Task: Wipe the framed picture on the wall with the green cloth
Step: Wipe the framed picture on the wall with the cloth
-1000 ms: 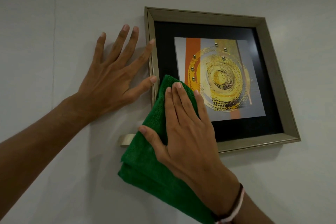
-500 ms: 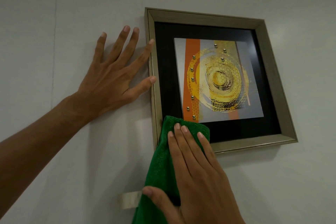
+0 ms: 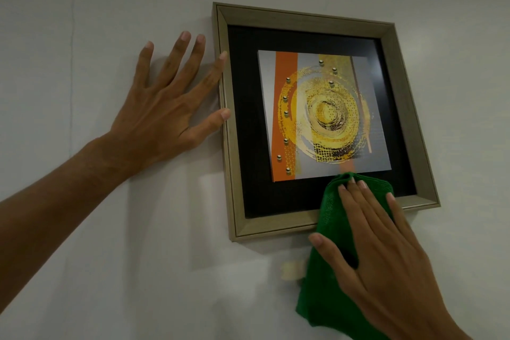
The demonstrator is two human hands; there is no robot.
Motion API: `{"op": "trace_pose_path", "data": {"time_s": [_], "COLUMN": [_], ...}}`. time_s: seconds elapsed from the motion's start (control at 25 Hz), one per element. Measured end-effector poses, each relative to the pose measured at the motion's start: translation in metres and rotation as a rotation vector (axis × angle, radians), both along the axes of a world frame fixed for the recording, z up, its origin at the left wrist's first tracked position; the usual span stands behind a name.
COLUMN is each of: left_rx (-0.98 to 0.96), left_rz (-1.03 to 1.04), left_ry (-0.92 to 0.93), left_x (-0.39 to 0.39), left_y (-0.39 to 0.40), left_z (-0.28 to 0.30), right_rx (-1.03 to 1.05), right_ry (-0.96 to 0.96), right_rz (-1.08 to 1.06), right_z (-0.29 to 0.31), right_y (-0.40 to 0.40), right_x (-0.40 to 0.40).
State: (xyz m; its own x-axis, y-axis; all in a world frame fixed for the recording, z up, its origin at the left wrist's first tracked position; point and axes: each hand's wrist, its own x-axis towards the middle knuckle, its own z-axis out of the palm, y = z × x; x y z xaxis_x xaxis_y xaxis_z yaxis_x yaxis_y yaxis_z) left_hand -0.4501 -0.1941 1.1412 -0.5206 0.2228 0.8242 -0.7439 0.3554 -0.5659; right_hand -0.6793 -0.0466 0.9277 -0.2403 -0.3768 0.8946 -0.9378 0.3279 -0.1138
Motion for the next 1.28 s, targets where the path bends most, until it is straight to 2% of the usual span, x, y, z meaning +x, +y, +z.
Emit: {"op": "trace_pose_path", "data": {"time_s": [0.16, 0.48, 0.76, 0.92, 1.0, 1.08, 1.28], "left_rx": [0.003, -0.017, -0.026, -0.033, -0.029, -0.005, 0.105], "left_rz": [-0.016, 0.003, 0.003, 0.018, 0.031, 0.043, -0.038], "left_ry": [-0.003, 0.004, 0.010, 0.016, 0.011, -0.002, 0.014], "left_x": [-0.001, -0.001, -0.001, -0.001, 0.000, 0.000, 0.009], "left_y": [0.002, -0.001, 0.001, 0.002, 0.002, 0.001, 0.016], "left_z": [-0.001, -0.001, -0.002, -0.003, -0.003, -0.002, -0.026], "right_rx": [-0.035, 0.001, -0.094, -0.258, -0.274, -0.238, -0.202], "right_ry": [-0.029, 0.054, 0.057, 0.036, -0.004, -0.078, -0.280], "right_rz": [0.070, 0.258, 0.567, 0.458, 0.344, 0.317, 0.557], "right_z": [0.000, 0.002, 0.022, 0.030, 0.033, 0.035, 0.046], "right_y": [-0.007, -0.030, -0.015, -0.009, -0.004, -0.003, -0.002], "right_x": [0.013, 0.096, 0.057, 0.048, 0.046, 0.045, 0.048]}}
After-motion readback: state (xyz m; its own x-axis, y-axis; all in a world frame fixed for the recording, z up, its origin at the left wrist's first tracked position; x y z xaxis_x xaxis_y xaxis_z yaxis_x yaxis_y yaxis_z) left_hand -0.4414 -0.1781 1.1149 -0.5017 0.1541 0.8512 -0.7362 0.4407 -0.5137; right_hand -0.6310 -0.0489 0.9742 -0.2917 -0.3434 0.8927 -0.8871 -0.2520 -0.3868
